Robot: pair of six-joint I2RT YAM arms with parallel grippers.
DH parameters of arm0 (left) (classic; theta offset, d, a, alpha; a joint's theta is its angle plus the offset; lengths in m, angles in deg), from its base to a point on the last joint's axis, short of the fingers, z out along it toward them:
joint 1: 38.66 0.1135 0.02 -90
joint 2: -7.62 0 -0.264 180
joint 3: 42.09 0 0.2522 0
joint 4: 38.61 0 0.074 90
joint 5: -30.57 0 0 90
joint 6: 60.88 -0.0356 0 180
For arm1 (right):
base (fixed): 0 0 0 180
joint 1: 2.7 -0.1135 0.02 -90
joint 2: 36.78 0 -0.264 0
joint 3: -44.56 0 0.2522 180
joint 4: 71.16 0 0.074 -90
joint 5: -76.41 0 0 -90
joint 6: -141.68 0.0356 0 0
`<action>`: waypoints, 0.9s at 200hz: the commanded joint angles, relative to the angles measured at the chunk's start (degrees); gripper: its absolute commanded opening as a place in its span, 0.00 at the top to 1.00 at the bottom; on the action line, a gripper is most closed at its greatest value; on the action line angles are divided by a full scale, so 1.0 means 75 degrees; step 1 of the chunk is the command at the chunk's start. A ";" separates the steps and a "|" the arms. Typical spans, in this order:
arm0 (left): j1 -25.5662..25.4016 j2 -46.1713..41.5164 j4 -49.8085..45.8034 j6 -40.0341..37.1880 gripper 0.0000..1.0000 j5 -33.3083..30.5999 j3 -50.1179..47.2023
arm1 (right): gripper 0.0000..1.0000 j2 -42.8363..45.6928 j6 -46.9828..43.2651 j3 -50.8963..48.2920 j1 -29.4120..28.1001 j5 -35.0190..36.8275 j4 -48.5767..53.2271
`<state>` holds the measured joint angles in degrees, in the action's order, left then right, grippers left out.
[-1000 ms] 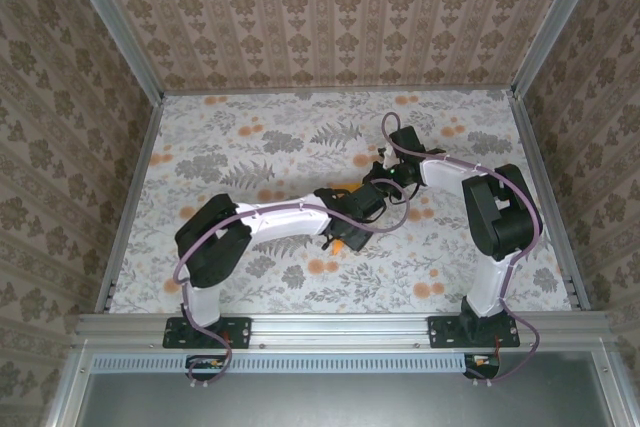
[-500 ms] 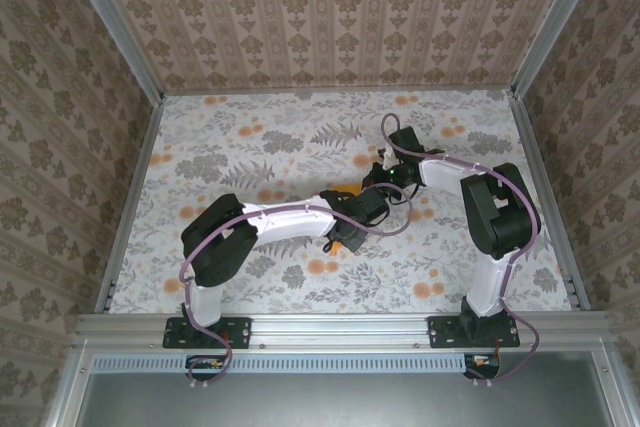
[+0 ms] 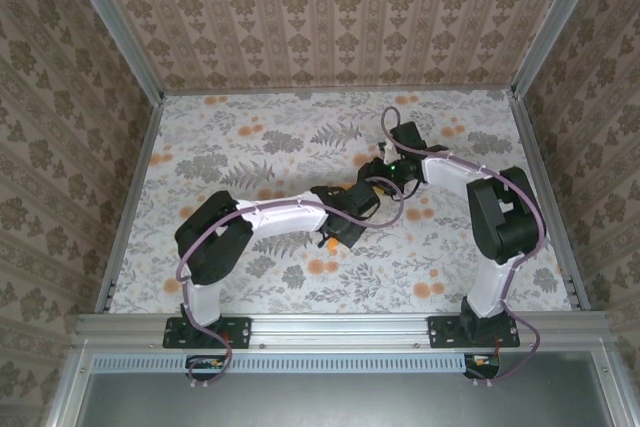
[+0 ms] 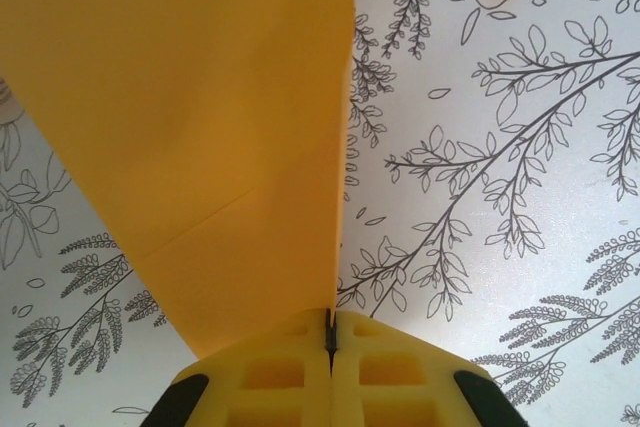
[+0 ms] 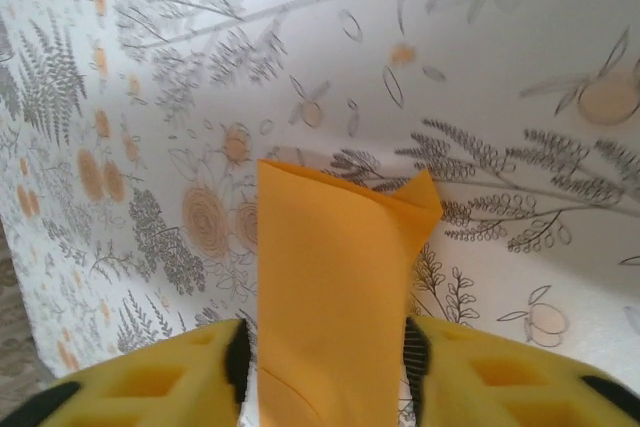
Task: Fold a paper plane with a square sheet of paper (fold left side to right side)
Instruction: Fold the wing for the fifth time at the center of the table.
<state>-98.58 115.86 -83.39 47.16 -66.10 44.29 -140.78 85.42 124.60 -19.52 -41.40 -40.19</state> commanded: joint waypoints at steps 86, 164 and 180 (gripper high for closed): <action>0.1699 -0.0571 0.2424 0.1474 0.99 0.3889 -0.0966 | 0.21 0.2718 -0.0618 -0.2063 0.0655 0.1300 -0.0685; 0.2049 -0.0217 0.4374 0.2788 1.00 0.4862 -0.1458 | 0.31 0.2087 -0.0275 -0.2774 0.0388 0.0308 -0.2320; 0.2132 -0.0177 0.4869 0.3155 1.00 0.4991 -0.1678 | 0.34 0.1922 -0.0171 -0.2823 0.0315 0.0263 -0.2576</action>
<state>-83.76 112.96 -54.34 65.13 -32.12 34.08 -123.87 82.45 104.93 -15.92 -36.42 -53.39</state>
